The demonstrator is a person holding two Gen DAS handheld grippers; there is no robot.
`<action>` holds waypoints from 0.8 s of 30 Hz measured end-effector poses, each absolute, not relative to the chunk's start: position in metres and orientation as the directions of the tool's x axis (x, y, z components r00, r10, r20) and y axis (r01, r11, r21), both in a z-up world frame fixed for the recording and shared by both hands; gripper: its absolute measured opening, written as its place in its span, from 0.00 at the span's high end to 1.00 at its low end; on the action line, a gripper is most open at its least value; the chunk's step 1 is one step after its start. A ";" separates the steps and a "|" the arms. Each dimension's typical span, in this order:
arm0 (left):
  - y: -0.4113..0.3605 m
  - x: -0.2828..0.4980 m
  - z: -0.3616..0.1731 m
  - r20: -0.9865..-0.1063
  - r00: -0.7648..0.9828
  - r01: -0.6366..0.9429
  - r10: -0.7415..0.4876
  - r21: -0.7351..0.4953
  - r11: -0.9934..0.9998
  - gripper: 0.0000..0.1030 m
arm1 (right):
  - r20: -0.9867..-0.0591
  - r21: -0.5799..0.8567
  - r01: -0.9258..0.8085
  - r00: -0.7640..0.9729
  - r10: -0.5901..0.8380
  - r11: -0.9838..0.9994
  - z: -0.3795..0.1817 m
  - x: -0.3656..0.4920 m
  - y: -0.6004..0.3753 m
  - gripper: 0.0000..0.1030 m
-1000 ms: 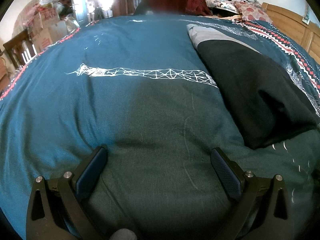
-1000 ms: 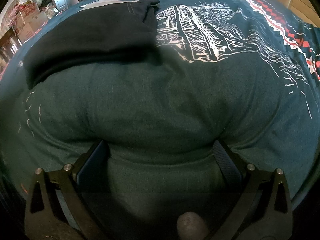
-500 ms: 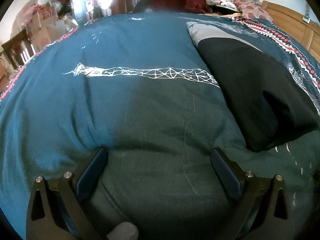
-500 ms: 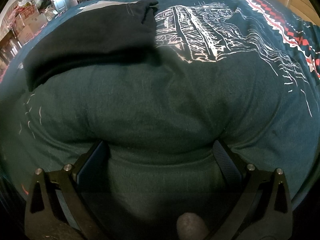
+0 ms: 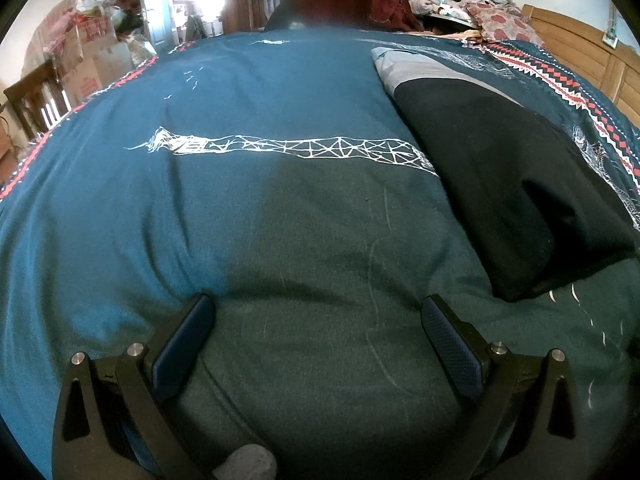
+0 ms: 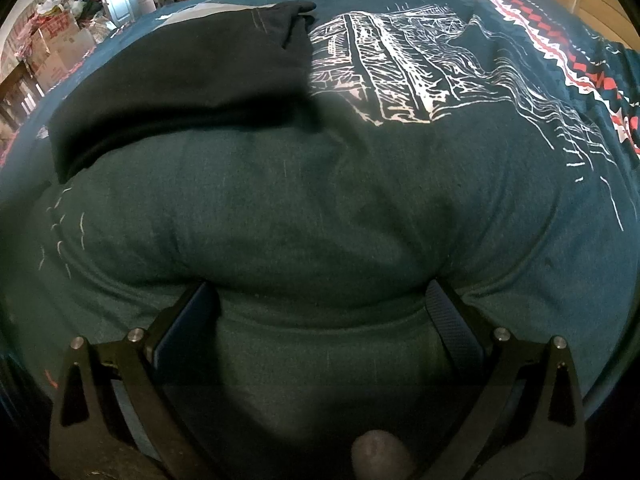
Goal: Fold large clothes
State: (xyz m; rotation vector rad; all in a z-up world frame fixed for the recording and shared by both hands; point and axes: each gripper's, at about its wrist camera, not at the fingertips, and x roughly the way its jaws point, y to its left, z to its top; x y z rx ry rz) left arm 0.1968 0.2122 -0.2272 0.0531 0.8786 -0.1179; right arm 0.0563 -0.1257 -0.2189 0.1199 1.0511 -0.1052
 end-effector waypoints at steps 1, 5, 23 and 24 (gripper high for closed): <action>0.212 0.196 -0.227 -0.770 0.633 0.125 -0.082 -0.003 0.992 0.00 | -0.870 0.048 0.143 0.493 -0.029 0.988 -0.219 0.056 -0.126 0.00; 0.211 0.197 -0.227 -0.769 0.634 0.124 -0.081 -0.002 0.992 0.00 | -0.870 0.049 0.146 0.493 -0.030 0.988 -0.219 0.055 -0.125 0.00; 0.210 0.195 -0.228 -0.766 0.638 0.123 -0.082 -0.004 0.992 0.00 | -0.870 0.048 0.146 0.493 -0.030 0.988 -0.219 0.054 -0.124 0.00; 0.210 0.195 -0.227 -0.766 0.638 0.123 -0.082 -0.004 0.992 0.00 | -0.870 0.048 0.146 0.493 -0.030 0.988 -0.219 0.054 -0.124 0.00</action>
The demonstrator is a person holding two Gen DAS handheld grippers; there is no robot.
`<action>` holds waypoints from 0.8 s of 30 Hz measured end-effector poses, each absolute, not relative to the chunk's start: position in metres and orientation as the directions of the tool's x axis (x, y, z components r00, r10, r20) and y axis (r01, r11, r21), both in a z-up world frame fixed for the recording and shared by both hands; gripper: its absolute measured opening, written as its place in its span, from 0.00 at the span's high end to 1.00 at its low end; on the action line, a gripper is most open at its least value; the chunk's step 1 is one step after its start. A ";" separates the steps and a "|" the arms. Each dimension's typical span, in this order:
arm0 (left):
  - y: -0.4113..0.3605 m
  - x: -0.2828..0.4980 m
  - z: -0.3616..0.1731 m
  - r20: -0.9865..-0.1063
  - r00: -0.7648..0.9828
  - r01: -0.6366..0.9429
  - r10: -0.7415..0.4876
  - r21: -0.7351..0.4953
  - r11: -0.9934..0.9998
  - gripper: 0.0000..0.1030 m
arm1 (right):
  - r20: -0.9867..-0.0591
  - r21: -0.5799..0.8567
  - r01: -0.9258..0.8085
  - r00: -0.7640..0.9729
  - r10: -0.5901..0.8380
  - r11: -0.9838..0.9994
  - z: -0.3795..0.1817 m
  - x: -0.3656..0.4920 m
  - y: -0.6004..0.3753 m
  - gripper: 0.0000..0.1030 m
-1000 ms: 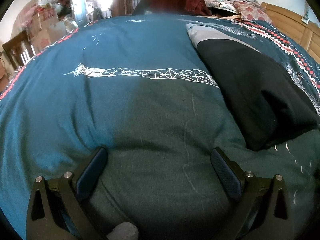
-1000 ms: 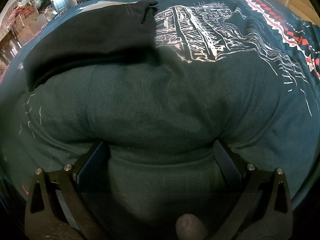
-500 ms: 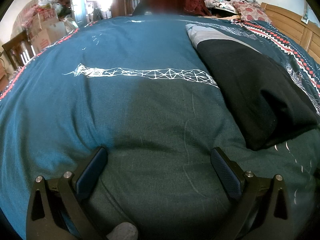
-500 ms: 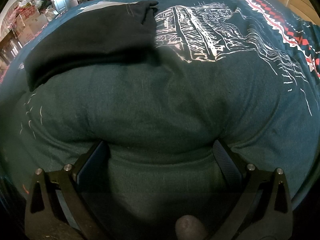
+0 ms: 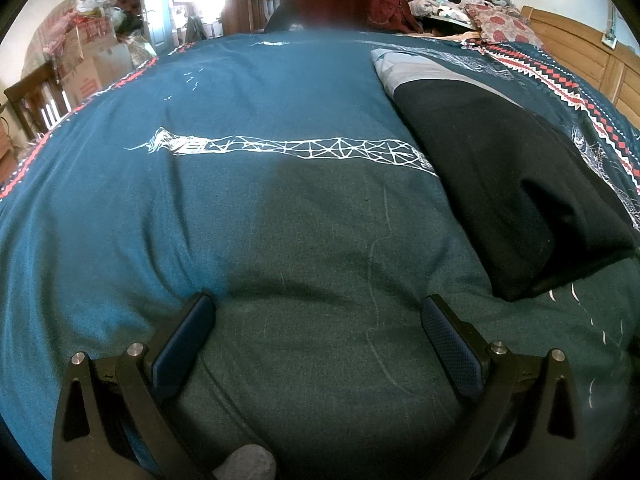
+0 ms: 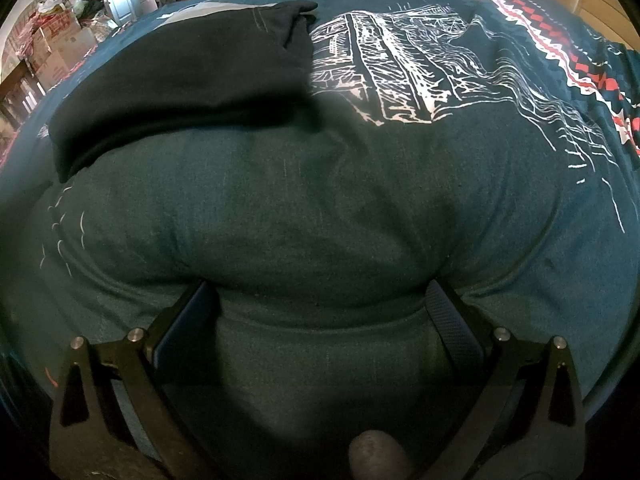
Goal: Fold large clothes
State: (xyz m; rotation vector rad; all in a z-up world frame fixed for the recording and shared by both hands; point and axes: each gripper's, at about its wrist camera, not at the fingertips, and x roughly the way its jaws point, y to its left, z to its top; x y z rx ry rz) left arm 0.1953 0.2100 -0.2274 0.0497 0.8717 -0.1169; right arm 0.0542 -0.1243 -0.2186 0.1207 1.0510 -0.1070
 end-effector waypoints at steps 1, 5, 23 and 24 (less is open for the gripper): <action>0.210 0.196 -0.227 -0.766 0.638 0.123 -0.082 -0.004 0.992 0.00 | -0.870 0.048 0.146 0.493 -0.030 0.988 -0.219 0.054 -0.124 0.00; 0.210 0.195 -0.227 -0.766 0.638 0.123 -0.083 -0.006 0.992 0.00 | -0.871 0.047 0.144 0.491 -0.030 0.988 -0.218 0.054 -0.124 0.00; 0.217 0.169 -0.152 -0.690 0.708 0.185 -0.151 -0.025 0.982 0.00 | -0.849 0.138 0.179 0.527 0.024 0.974 -0.190 0.049 -0.131 0.00; 0.217 0.165 -0.139 -0.672 0.725 0.185 -0.153 -0.024 0.982 0.00 | -0.841 0.149 0.182 0.540 0.028 0.972 -0.179 0.048 -0.130 0.00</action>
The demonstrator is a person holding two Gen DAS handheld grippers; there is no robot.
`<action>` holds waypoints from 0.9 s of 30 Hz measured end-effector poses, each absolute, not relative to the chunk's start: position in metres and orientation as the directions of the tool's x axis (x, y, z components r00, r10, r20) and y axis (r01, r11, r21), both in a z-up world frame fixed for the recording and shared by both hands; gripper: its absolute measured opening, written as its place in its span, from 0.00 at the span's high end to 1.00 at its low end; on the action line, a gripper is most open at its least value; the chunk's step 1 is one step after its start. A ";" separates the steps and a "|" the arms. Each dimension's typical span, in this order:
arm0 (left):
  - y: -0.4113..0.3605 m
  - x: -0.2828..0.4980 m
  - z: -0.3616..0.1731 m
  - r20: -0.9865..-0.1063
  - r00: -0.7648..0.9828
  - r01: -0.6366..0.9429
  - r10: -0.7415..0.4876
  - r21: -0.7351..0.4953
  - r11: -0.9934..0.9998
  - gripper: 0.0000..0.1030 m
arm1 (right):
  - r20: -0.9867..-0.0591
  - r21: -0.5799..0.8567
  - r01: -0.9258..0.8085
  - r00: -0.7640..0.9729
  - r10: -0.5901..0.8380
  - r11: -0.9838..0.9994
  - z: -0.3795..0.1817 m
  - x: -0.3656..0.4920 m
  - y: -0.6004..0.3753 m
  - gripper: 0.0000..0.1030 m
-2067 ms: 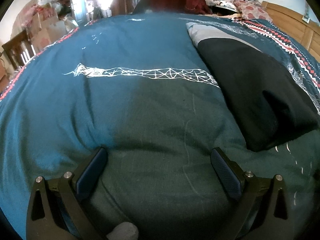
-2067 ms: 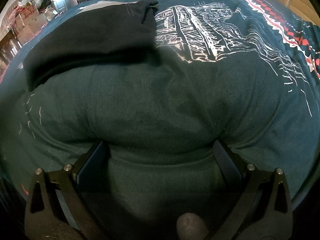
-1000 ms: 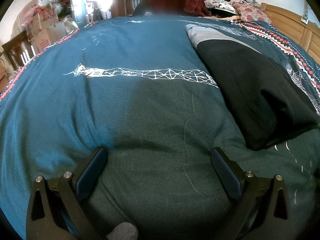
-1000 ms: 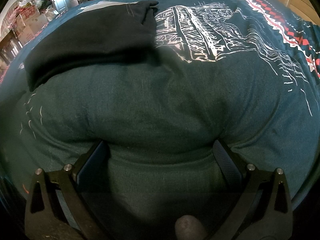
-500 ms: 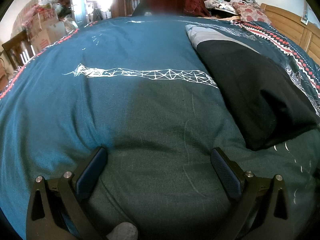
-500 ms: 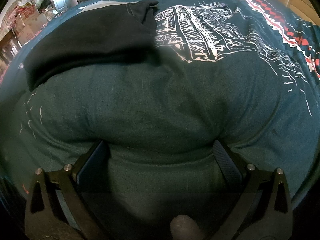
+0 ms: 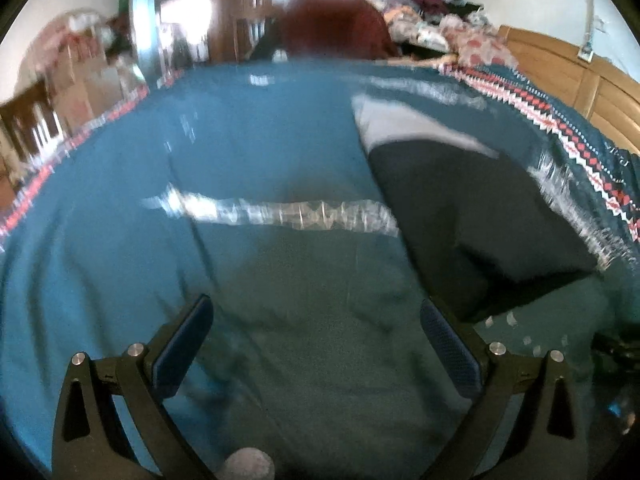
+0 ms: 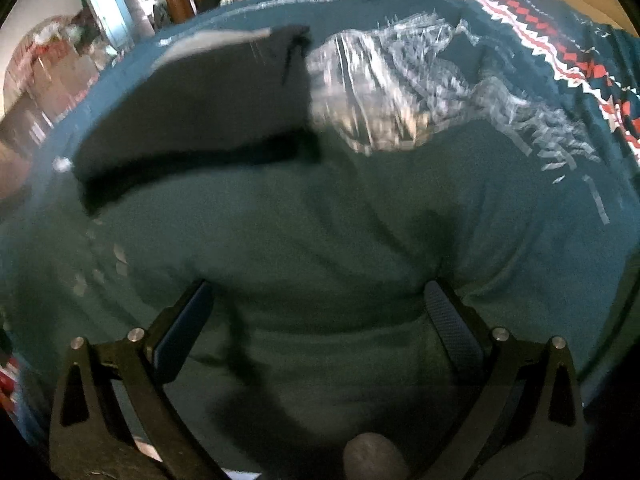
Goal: Fold large clothes
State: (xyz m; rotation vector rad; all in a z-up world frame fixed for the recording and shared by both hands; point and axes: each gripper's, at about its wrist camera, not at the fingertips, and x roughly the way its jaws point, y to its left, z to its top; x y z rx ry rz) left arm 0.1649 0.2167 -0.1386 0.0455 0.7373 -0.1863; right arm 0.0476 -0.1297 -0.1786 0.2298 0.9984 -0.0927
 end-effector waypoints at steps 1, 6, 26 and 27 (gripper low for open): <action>0.216 0.160 -0.124 -0.651 0.743 0.182 -0.155 -0.025 0.983 0.00 | -0.832 0.151 0.184 0.554 0.025 0.971 -0.167 0.047 -0.128 0.00; 0.209 0.129 -0.040 -0.500 0.853 0.167 -0.150 -0.010 0.986 0.00 | -0.737 0.091 0.167 0.674 -0.047 0.982 -0.077 0.039 -0.103 0.00; 0.193 0.062 0.067 -0.341 0.924 0.164 -0.176 -0.063 0.984 0.00 | -0.582 0.007 0.116 0.808 -0.090 0.993 0.039 0.027 -0.042 0.00; 0.193 0.062 0.068 -0.339 0.924 0.165 -0.178 -0.067 0.984 0.00 | -0.582 0.001 0.115 0.808 -0.093 0.993 0.038 0.027 -0.041 0.00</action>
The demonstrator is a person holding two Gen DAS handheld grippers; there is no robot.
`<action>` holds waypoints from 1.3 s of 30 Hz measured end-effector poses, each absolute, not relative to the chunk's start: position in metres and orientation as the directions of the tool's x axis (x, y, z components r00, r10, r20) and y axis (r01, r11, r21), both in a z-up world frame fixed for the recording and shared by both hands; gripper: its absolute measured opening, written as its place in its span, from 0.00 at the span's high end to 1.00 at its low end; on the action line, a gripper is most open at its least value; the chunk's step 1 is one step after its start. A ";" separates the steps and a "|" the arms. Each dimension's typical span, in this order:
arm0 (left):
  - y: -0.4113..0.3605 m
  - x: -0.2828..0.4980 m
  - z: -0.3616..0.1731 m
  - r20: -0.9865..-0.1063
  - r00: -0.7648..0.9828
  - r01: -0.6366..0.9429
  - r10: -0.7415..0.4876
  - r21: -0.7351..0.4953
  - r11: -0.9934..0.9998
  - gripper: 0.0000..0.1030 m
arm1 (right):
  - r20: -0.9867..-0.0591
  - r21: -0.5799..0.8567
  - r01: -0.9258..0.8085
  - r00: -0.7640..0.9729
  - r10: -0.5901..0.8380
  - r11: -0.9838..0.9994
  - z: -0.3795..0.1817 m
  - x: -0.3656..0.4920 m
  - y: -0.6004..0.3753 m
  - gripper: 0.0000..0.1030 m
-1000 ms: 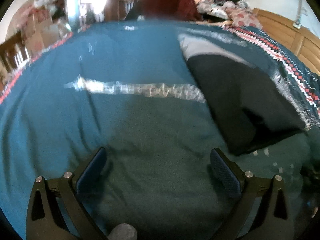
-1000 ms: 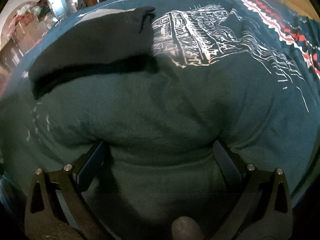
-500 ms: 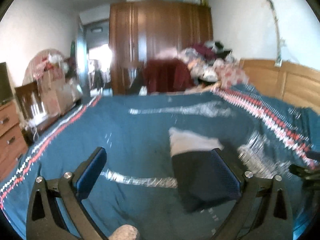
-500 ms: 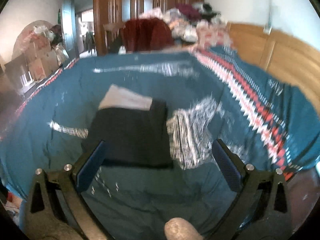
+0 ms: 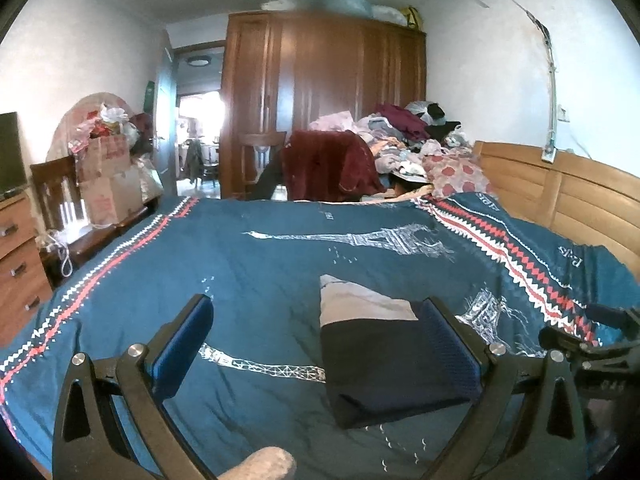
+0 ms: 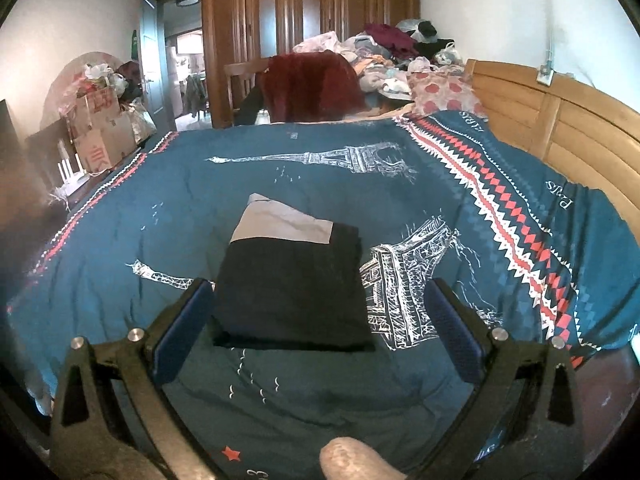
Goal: Fold large clothes
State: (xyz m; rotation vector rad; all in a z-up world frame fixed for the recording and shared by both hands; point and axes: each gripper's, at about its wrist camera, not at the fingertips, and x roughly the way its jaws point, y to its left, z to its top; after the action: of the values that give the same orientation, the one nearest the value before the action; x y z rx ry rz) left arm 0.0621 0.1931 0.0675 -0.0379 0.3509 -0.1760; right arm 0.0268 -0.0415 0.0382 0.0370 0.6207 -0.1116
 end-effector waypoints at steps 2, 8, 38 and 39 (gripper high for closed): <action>0.192 0.061 0.068 -0.334 0.926 0.164 -0.174 -0.057 0.985 0.00 | -0.583 -0.006 0.115 0.807 -0.097 0.993 0.038 0.026 -0.039 0.00; 0.182 0.054 0.067 -0.319 0.937 0.148 -0.146 -0.018 0.989 0.00 | -0.581 -0.007 0.121 0.807 -0.102 0.993 0.037 0.022 -0.040 0.00; 0.170 0.024 0.084 -0.198 0.971 0.147 -0.133 0.057 0.987 0.00 | -0.519 -0.019 0.120 0.847 -0.113 0.993 0.046 0.003 -0.038 0.00; 0.169 0.023 0.084 -0.203 0.970 0.149 -0.133 0.067 0.986 0.00 | -0.521 -0.018 0.119 0.846 -0.111 0.993 0.045 0.003 -0.038 0.00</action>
State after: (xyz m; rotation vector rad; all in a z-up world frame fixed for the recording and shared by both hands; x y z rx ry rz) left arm 0.0231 0.1687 0.0837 0.0825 0.1989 -0.1429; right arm 0.0028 -0.0378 0.0453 0.0150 0.5491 -0.1214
